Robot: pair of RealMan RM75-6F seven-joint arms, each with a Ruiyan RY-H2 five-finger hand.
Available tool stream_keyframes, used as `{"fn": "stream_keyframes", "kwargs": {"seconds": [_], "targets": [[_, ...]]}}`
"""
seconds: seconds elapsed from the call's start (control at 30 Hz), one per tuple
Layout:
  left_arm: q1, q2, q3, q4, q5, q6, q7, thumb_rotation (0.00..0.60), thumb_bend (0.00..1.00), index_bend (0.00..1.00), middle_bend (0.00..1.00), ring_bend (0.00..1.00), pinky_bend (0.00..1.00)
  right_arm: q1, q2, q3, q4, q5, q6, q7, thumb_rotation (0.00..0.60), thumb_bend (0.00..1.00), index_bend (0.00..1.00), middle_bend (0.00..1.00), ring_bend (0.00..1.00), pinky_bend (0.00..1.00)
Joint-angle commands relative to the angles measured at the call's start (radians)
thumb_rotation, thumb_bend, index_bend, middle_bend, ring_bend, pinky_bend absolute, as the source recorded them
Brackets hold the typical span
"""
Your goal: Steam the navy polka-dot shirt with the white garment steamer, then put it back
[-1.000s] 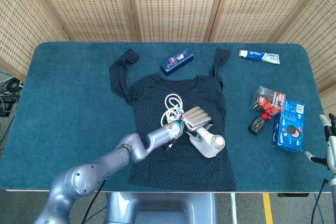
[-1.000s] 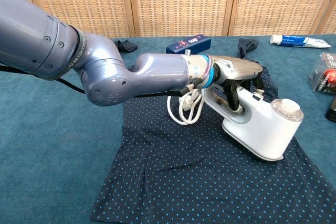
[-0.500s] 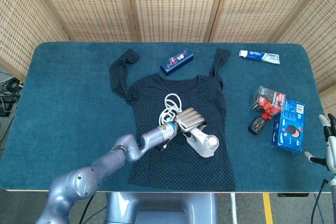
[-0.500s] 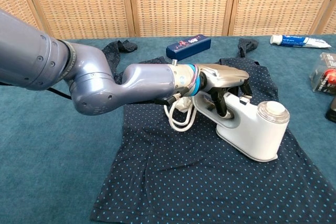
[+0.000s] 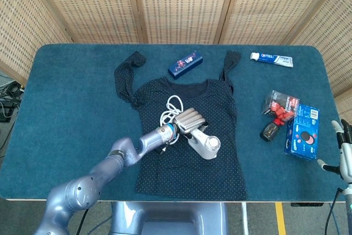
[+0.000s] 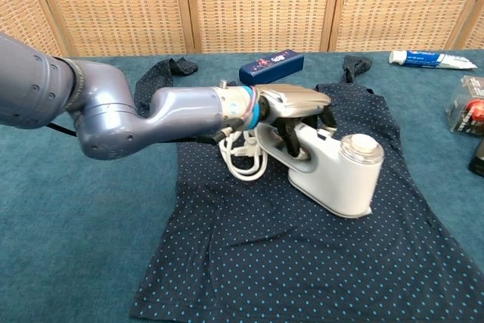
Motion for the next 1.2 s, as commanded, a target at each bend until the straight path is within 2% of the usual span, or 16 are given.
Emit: {"fn": "stream_keyframes", "kwargs": {"seconds": [0.03, 0.3, 0.5, 0.87, 1.2], "targets": [[0.018, 0.017, 0.007, 0.007, 0.000, 0.011, -0.003, 0.600, 0.85, 1.00, 0.94, 0.90, 1.00, 0.000, 0.000, -0.002, -0.002, -0.003, 0.000, -0.002, 0.600, 0.00, 0.00, 0.00, 0.00, 0.00], [0.065, 0.099, 0.038, -0.012, 0.014, 0.045, 0.012, 0.600, 0.85, 1.00, 0.94, 0.90, 1.00, 0.000, 0.000, -0.005, -0.012, -0.013, 0.007, -0.008, 0.600, 0.00, 0.00, 0.00, 0.00, 0.00], [0.107, 0.129, 0.043, -0.032, 0.006, 0.070, 0.018, 0.600, 0.85, 1.00, 0.94, 0.90, 1.00, 0.004, -0.003, -0.010, -0.014, -0.019, 0.000, -0.015, 0.600, 0.00, 0.00, 0.00, 0.00, 0.00], [0.139, 0.132, 0.047, -0.111, 0.013, 0.134, -0.002, 0.600, 0.85, 1.00, 0.94, 0.90, 1.00, 0.006, -0.002, -0.009, -0.016, -0.022, 0.002, -0.012, 0.600, 0.00, 0.00, 0.00, 0.00, 0.00], [0.123, 0.138, 0.049, -0.201, 0.033, 0.153, -0.009, 0.600, 0.85, 1.00, 0.94, 0.90, 1.00, 0.005, -0.002, -0.013, -0.022, -0.029, 0.006, -0.015, 0.600, 0.00, 0.00, 0.00, 0.00, 0.00]]}}
